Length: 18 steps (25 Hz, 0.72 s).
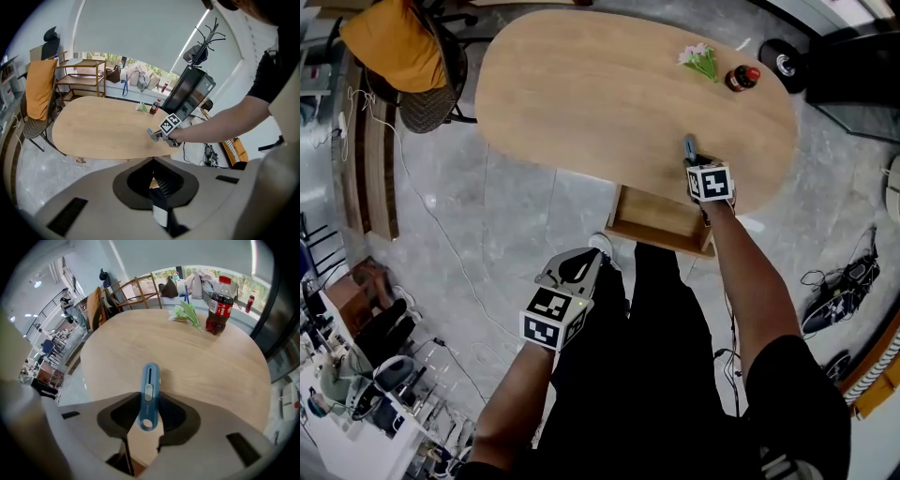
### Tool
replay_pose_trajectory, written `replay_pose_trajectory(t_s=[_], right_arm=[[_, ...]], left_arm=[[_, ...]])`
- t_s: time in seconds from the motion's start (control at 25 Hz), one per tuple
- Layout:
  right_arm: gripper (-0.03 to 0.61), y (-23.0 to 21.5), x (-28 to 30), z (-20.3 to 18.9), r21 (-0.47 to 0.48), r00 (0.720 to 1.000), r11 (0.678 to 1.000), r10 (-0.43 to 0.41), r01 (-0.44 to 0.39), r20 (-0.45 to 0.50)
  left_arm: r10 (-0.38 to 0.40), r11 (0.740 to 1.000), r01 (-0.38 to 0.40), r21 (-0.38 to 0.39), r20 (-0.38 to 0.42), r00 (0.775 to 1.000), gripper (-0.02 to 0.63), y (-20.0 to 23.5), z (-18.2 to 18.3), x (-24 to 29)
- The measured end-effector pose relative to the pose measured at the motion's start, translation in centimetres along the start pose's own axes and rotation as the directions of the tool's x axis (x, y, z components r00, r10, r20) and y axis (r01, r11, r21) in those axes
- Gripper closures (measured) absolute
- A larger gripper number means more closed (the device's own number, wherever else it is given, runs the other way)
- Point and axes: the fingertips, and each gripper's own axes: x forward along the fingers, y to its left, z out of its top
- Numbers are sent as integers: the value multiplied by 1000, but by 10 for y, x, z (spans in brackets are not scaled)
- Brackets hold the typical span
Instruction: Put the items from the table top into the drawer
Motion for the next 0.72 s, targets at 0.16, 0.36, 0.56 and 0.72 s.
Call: replay_pose_trajectory(t_s=[0.16,0.36,0.56,0.72], right_arm=[[459,52,-24,-55,-104,997,991,77,-79,-16],[457,111,-30,-134,-228,984,962,121,-149,-132],[457,121,12,-190,-297,962,944,64,-145,-265],[457,104,62,-215,-406,944,907,-31,-112,-329]], left_arm=[[-26,999,27,24,-10,1000,609,-2,-11,4],[-50,998,50,37,-18,999,609,-1,-24,3],[-67,997,68,46,-22,998,609,-3,-47,-4],[-56,998,56,15,-35,998,609,4,-75,-7]])
